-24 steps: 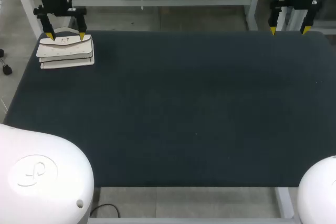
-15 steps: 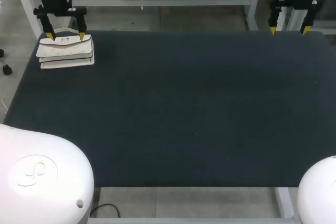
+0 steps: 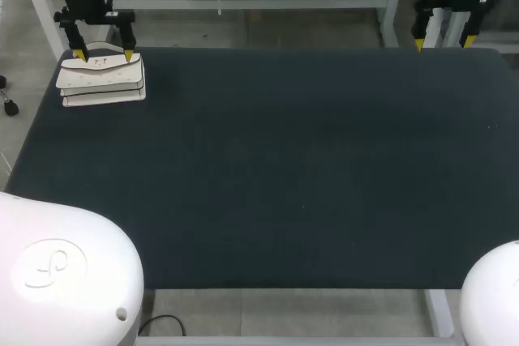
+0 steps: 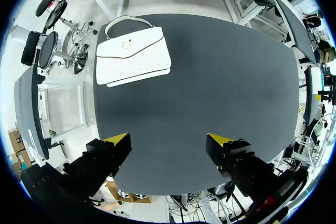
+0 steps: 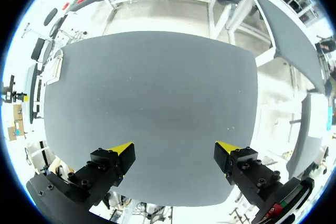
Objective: Pick up the bag, open it, inspect its contents, close it, and place it on the opposite side
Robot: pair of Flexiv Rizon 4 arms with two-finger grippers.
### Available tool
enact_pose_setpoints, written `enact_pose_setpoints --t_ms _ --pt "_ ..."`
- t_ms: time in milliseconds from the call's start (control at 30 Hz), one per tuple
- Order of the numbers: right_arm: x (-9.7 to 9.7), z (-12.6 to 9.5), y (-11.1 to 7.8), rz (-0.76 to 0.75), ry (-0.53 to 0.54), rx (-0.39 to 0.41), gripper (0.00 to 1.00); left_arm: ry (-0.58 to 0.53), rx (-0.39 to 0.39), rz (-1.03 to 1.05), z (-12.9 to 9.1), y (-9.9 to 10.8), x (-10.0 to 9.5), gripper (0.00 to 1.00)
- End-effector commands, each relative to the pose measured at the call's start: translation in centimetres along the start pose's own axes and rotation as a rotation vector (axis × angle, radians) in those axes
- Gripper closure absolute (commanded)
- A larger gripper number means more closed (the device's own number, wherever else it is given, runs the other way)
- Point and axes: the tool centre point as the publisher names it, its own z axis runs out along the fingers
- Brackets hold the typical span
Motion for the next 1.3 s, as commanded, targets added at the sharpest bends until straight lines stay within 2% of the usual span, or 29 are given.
enact_pose_setpoints --t_ms 33,67,133,200,400,633,800,933,1300 --pt "0.5 0.3 -1.5 -0.289 0.073 -0.152 0.0 0.077 0.015 0.015 0.1 0.1 -1.9 0.0" --pt "0.7 0.3 -1.7 -0.345 0.109 -0.183 0.0 0.088 0.023 0.02 0.1 0.0 -2.2 0.0" --pt "1.4 0.5 -2.5 -0.47 0.096 -0.236 0.0 0.127 0.022 0.029 0.3 -0.1 -3.0 0.0" --pt "1.7 1.0 -2.9 -0.574 0.138 -0.288 0.0 0.156 0.023 0.03 0.4 -0.4 -3.9 0.0" --pt "3.1 2.2 -4.1 -0.755 0.188 -0.424 0.0 0.257 0.021 0.011 0.9 -1.0 -6.6 0.0" --pt "5.5 3.8 -5.5 -0.927 0.22 -0.514 0.0 0.309 0.015 -0.033 1.5 -1.2 -8.7 0.0" --pt "6.5 4.7 -6.1 -1.005 0.264 -0.498 0.0 0.319 0.028 -0.082 1.9 -1.2 -9.6 0.0" --pt "6.5 4.7 -6.1 -1.005 0.264 -0.498 0.0 0.334 0.052 -0.121 1.9 -1.2 -10.4 0.0" --pt "6.5 4.7 -6.1 -1.005 0.264 -0.498 0.0 0.334 0.052 -0.121 1.9 -1.2 -10.4 0.0"
